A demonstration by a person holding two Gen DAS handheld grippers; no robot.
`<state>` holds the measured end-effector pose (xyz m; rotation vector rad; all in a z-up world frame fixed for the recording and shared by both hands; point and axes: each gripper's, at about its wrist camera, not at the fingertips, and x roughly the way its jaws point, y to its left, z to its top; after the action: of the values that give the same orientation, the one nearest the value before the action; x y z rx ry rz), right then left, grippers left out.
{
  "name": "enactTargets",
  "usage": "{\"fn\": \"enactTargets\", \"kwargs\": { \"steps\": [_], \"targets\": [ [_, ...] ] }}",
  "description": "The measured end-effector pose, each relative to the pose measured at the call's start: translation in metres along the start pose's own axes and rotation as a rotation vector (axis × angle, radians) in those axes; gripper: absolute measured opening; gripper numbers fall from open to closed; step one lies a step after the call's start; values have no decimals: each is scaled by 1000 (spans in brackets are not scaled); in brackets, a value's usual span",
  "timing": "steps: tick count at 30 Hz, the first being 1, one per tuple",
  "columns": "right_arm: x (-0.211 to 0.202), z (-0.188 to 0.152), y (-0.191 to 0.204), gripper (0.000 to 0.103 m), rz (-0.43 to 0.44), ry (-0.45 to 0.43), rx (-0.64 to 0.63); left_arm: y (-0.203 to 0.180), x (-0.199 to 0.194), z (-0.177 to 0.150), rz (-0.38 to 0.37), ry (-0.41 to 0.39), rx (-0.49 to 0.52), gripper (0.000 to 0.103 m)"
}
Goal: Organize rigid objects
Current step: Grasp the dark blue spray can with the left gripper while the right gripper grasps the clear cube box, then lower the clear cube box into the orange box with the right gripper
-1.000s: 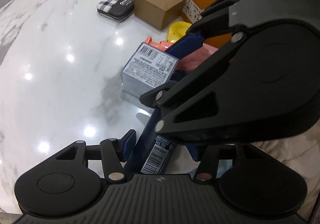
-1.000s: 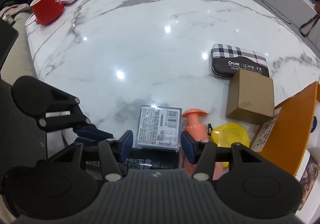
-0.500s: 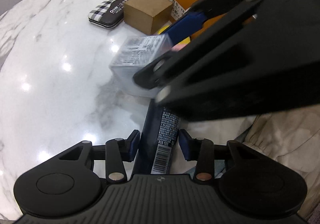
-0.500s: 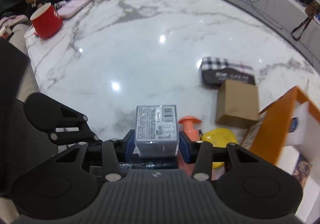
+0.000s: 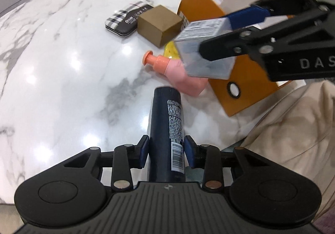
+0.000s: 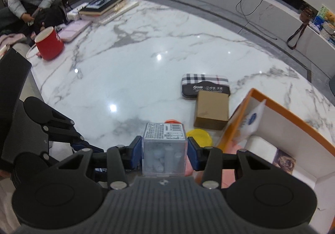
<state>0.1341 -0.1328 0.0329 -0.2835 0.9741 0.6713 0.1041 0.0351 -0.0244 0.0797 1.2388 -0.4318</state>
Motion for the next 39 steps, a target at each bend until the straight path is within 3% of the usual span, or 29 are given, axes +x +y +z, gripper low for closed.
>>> {"fn": "enactTargets", "kwargs": {
  "steps": [11,19,25,32,39],
  "targets": [
    [-54,-20,-21,45,-35,-97,33,-28,-38,16,103,-70,20,39],
    [-69,-39,-38,45,-89,-123,67,-36,-21,12,195,-36,81,39],
    [-61,-62,-84,45,-149,-71,196,-31,5,8,252,84,107,38],
    [-34,-90,-133,45,-207,17,350,-10,42,13,252,165,52,37],
    [7,-93,-157,45,-209,66,459,-9,55,27,257,176,53,43]
  ]
}}
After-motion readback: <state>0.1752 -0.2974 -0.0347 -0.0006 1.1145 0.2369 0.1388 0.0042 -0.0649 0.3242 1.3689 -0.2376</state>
